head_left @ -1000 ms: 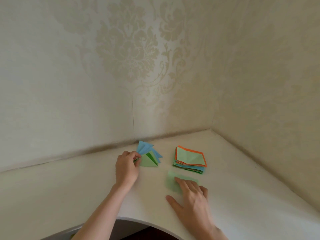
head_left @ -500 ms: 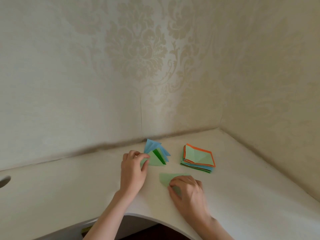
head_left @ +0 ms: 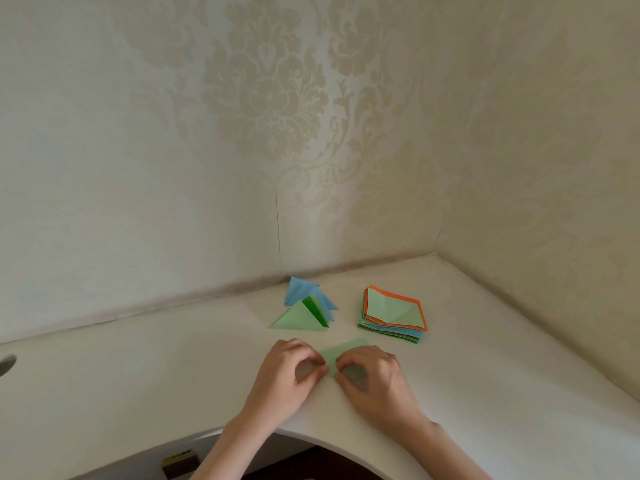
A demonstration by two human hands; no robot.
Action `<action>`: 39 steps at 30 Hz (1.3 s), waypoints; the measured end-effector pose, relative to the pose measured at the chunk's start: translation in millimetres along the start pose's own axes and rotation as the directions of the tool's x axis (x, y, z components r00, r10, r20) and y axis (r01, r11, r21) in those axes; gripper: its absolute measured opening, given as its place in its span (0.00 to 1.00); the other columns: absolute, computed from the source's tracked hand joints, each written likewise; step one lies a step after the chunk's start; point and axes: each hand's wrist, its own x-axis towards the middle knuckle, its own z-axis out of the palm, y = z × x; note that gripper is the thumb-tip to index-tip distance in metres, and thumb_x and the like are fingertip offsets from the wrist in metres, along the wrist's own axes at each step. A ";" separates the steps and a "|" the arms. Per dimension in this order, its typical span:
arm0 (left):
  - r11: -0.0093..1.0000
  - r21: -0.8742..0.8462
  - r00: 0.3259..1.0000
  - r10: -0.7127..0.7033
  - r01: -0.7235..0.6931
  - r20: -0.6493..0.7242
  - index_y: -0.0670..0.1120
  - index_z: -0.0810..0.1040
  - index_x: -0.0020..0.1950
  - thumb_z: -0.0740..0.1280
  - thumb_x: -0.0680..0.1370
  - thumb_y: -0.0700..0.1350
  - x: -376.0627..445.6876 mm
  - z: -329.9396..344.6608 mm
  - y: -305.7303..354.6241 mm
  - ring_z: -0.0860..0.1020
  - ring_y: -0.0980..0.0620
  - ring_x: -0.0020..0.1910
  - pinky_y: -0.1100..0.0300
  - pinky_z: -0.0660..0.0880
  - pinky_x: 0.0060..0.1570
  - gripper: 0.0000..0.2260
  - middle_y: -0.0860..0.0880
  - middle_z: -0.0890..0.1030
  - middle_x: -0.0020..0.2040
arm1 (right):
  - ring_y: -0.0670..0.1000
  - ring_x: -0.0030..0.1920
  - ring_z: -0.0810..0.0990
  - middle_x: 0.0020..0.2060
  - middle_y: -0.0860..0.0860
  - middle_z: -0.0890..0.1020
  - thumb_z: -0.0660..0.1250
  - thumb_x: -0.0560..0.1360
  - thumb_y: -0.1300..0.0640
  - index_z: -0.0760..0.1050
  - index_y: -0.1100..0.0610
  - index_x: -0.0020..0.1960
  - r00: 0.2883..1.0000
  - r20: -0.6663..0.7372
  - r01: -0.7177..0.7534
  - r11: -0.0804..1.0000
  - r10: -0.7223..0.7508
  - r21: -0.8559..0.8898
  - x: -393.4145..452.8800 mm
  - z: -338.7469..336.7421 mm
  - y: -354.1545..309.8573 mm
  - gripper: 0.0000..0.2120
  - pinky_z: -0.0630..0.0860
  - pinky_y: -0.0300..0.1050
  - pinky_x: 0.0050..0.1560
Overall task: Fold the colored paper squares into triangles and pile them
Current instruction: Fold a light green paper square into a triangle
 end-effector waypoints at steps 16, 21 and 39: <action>0.981 -0.008 0.981 -0.192 0.192 -0.030 0.57 0.79 0.42 0.74 0.70 0.52 6.0 7.6 10.0 0.72 0.62 0.47 0.65 0.69 0.48 0.05 0.63 0.78 0.41 | 0.41 0.50 0.75 0.43 0.37 0.77 0.74 0.68 0.50 0.74 0.40 0.56 0.972 0.118 -0.212 0.974 0.201 0.082 12.0 -2.7 -6.2 0.18 0.70 0.47 0.61; 0.975 -0.065 0.977 -0.214 0.213 -0.009 0.58 0.78 0.44 0.74 0.71 0.48 6.2 4.6 7.8 0.73 0.62 0.47 0.67 0.69 0.47 0.07 0.62 0.79 0.40 | 0.41 0.50 0.76 0.43 0.36 0.77 0.74 0.69 0.55 0.76 0.44 0.55 0.970 0.149 -0.210 0.972 0.192 0.110 8.2 -6.0 -5.0 0.17 0.71 0.41 0.58; 0.995 -0.084 0.998 -0.063 0.063 -0.002 0.59 0.78 0.51 0.64 0.68 0.37 -6.2 -1.0 5.4 0.70 0.62 0.57 0.72 0.67 0.54 0.19 0.65 0.76 0.51 | 0.48 0.49 0.72 0.47 0.45 0.74 0.66 0.77 0.51 0.77 0.53 0.48 0.995 0.097 -0.025 0.998 0.032 -0.064 10.5 0.1 -7.5 0.06 0.69 0.43 0.53</action>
